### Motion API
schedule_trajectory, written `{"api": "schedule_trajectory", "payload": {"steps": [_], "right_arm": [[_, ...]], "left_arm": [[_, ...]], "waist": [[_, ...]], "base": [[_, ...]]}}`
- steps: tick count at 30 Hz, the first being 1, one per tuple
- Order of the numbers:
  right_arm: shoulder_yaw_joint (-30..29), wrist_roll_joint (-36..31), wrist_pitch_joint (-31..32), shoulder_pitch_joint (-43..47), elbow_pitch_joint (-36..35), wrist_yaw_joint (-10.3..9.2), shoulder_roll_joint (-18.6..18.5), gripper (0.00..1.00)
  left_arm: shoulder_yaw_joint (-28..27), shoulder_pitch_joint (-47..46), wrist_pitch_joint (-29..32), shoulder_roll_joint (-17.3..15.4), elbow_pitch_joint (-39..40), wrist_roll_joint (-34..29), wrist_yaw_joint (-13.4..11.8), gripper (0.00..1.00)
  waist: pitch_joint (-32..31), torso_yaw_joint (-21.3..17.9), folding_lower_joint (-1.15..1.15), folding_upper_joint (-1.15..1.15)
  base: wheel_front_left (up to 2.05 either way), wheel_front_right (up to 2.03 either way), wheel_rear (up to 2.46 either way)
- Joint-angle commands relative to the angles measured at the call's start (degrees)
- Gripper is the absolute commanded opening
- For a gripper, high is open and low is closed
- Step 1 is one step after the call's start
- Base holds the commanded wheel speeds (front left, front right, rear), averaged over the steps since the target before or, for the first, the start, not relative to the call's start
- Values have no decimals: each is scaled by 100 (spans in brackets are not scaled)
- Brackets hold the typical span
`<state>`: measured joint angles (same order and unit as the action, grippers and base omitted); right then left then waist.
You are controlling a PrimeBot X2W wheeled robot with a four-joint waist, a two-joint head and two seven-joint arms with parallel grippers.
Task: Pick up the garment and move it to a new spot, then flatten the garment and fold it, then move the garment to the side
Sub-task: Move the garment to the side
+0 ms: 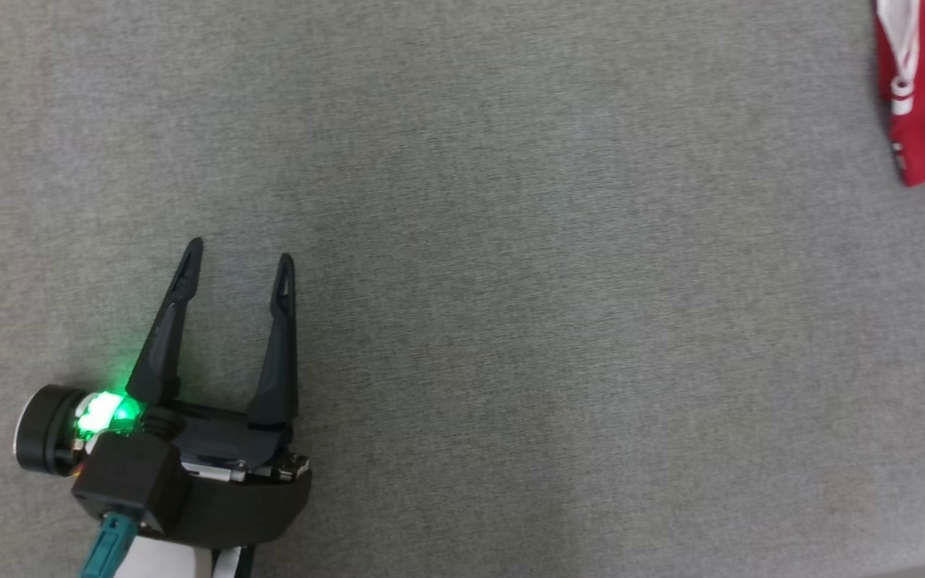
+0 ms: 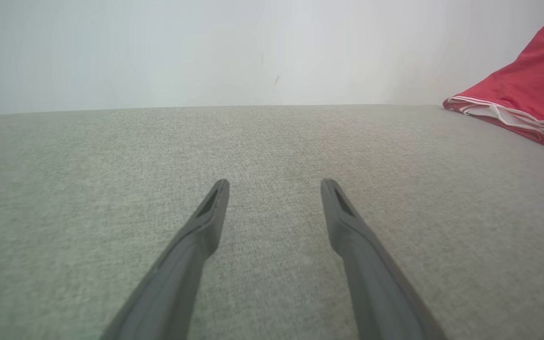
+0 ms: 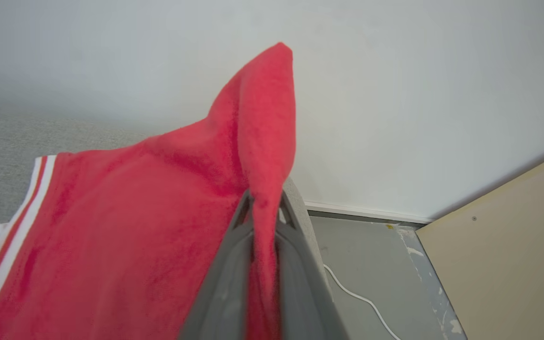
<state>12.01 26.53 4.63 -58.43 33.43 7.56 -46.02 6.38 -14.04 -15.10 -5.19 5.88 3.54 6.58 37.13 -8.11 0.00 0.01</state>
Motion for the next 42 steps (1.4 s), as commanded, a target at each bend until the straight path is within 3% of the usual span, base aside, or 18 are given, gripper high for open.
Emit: {"api": "schedule_trajectory", "payload": {"steps": [1,5,6,7,8,16,26,34,42], "right_arm": [[30,-52,50,-85,64,-15,-109,0],[106,-23,122,-271,284,-15,-221,0],[131,-3,116,-305,333,-15,-225,10],[147,-6,83,-346,394,-15,-237,75],[155,-23,48,-381,449,-15,-244,100],[228,-220,-396,-482,762,-15,-126,100],[495,-286,-1259,2,490,-15,495,100],[490,-217,-1766,1184,81,-15,1112,100],[124,-219,-1885,2646,-474,-15,1616,100]], "left_arm": [[8,2,-7,18,-49,17,28,100],[22,28,-7,43,22,9,9,100],[26,35,-7,50,27,8,4,100],[26,38,-7,55,20,5,0,100],[30,34,-7,57,10,2,-1,100],[-29,97,-7,99,-146,97,-8,100],[-267,566,-12,182,-465,299,-100,100],[-568,1206,-12,207,-608,387,-144,100],[-693,1562,-12,207,-697,338,-109,100]], "waist": [[27,64,0,-1],[60,123,0,-1],[69,127,0,-1],[77,133,0,-1],[81,137,0,-1],[-219,191,0,-1],[-1513,406,0,-1],[-2578,729,0,-1],[-3107,993,0,-1]], "base": [[0,0,0],[0,0,0],[0,0,0],[0,0,0],[0,0,0],[0,0,0],[0,0,0],[0,0,0],[0,0,0]]}}
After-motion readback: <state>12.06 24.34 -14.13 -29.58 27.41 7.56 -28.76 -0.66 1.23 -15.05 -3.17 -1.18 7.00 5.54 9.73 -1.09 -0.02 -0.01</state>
